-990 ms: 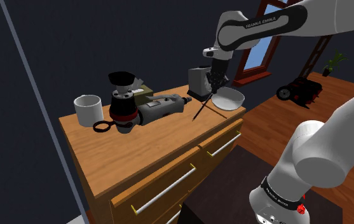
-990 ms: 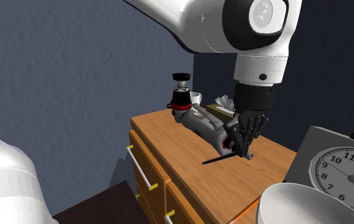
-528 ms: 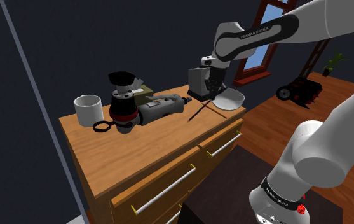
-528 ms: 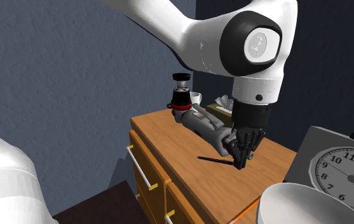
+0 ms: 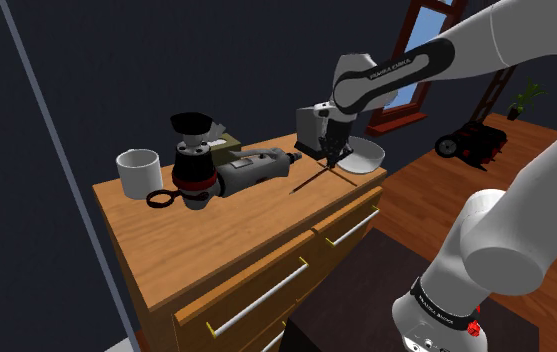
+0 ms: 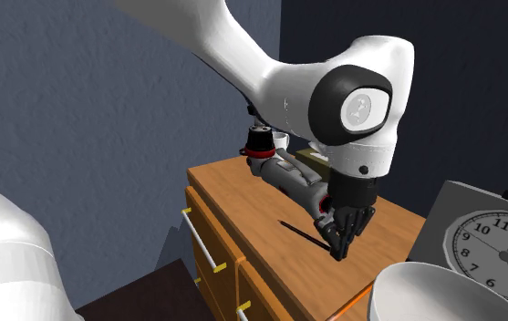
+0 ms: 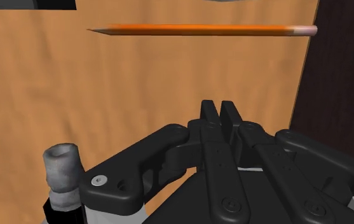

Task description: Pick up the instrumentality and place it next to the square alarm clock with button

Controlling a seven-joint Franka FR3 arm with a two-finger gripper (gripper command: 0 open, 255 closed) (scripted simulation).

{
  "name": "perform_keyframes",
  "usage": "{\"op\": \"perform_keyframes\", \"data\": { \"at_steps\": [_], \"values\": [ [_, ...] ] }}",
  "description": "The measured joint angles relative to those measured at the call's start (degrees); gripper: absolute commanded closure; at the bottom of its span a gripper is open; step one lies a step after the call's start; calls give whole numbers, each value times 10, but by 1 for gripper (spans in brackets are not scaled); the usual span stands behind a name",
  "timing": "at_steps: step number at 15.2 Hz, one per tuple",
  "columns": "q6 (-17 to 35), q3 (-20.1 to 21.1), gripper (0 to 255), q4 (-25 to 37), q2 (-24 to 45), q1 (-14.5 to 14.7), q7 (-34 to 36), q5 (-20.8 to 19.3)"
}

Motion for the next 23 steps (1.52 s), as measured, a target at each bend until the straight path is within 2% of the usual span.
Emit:
{"op": "perform_keyframes", "data": {
  "at_steps": [7,13,14,20,23],
  "values": [
    [57,-7,255,-25,33,1,-9,9],
    [63,-8,255,-27,37,1,-9,11],
    [63,-8,0,-27,37,1,-9,11],
    [63,-8,0,-27,37,1,-9,11],
    [19,-2,0,-7,10,1,-2,3]
  ]
}}
